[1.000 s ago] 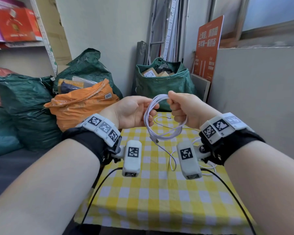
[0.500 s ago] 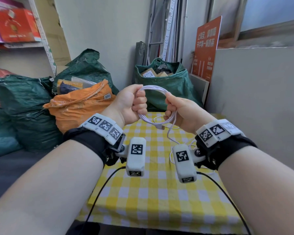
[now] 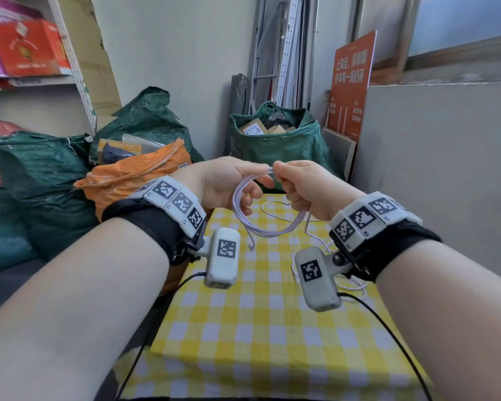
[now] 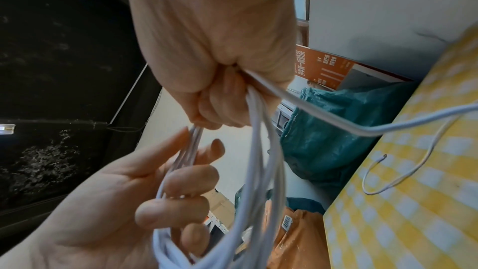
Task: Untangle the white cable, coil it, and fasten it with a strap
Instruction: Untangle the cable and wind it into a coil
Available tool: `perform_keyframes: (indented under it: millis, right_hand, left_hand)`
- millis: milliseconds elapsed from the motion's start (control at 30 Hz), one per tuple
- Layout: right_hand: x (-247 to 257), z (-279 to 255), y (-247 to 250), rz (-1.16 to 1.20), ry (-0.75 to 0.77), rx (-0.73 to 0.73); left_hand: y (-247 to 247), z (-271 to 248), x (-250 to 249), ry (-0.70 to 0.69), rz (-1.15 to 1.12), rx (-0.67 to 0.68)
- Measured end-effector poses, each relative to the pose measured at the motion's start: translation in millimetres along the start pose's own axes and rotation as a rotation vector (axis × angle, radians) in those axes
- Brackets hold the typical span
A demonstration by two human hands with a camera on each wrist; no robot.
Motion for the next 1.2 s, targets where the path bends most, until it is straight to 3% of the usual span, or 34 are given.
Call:
perform_keyframes:
  millis: [100, 333, 533, 633, 767, 867, 1067, 1200]
  right_hand:
    - [2.6, -0.1, 1.5, -0.052, 0.002, 0.008]
    - [-2.2, 0.2, 2.3, -0.031, 0.036, 0.018]
    - [-15.5, -0.7, 7.9, 0.448, -0.048, 0.056]
    - [-16.3, 3.9, 5.0, 0.567, -0.038, 0.007]
    - [-15.4, 8.3, 6.0, 0.466, -0.034, -0.103]
    - [-14.6, 8.1, 7.7, 0.316, -0.036, -0.108]
    - [-11.6, 6.1, -0.7, 0.173, 0.007, -0.074]
    - [-9.3, 2.6, 0.7, 0.182, 0.007, -0.075]
  left_hand:
    - [-4.3, 0.9, -5.3, -0.041, 0.084, -0.018]
    - [-7.2, 12.9, 2.2, -0.118, -0.120, -0.089]
    - [0.2, 14.9, 2.9, -0.169, -0.372, -0.169]
    - [-3.5, 17.0, 5.6, -0.170, -0.423, -0.150]
    - [-4.6, 17.3, 10.4, -0.077, -0.436, -0.032]
    - [-2.3, 13.5, 10.3, -0.041, -0.310, 0.011]
    - [-6.5, 14.9, -1.2, -0.063, -0.042, -0.049]
    - [-9.7, 19.4, -4.1, -0.114, -0.099, -0.068]
Point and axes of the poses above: each hand's wrist, its own z-axis towards the middle knuckle, its own y-axis out of the back of the hand, x = y × z, the point moved 2 cm from there along z, towards the middle knuckle, and after that the axes turned 2 degrees about z, right-handed, at the moved point
